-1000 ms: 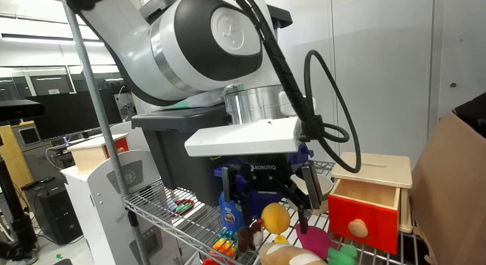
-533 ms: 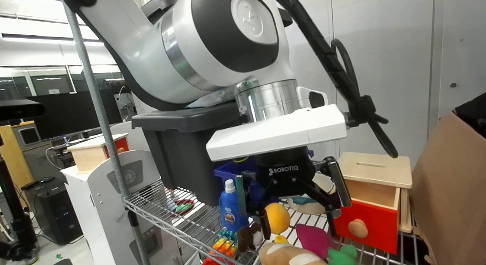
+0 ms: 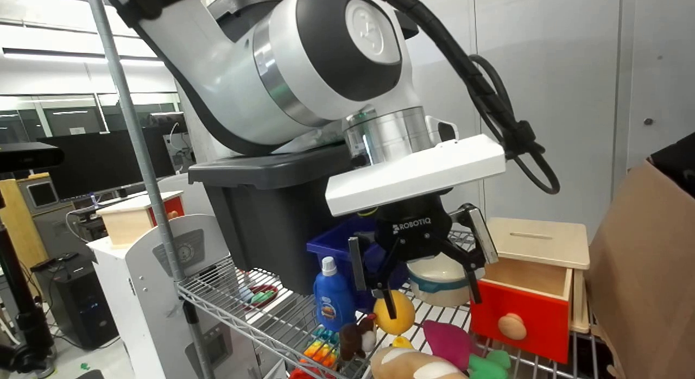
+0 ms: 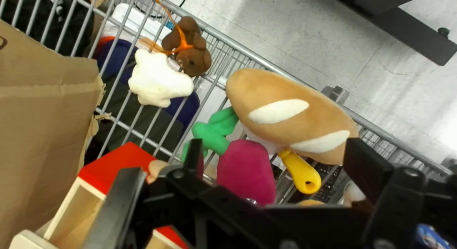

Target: Put the brown plush toy in the blue storage container

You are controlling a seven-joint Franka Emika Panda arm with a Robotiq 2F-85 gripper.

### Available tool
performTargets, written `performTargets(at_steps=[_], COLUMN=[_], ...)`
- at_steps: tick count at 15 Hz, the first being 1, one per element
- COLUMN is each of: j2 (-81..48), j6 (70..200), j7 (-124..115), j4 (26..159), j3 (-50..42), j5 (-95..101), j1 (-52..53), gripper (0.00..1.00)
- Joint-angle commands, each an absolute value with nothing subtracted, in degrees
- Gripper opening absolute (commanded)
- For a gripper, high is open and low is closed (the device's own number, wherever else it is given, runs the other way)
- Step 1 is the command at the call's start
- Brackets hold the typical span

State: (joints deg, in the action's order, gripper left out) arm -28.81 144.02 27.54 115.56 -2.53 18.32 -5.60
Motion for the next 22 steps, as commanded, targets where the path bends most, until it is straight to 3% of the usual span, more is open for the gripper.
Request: performTargets(at_steps=[1, 22], j2=[-30.03, -32.22], j6=[144.41, 149.03], j7=[28.05, 27.61], j4=[113.23, 116.08], j3=[-1.34, -0.52], j5=[18.74, 17.25], j1=[-5.4, -7.96], gripper=[1.0, 1.0])
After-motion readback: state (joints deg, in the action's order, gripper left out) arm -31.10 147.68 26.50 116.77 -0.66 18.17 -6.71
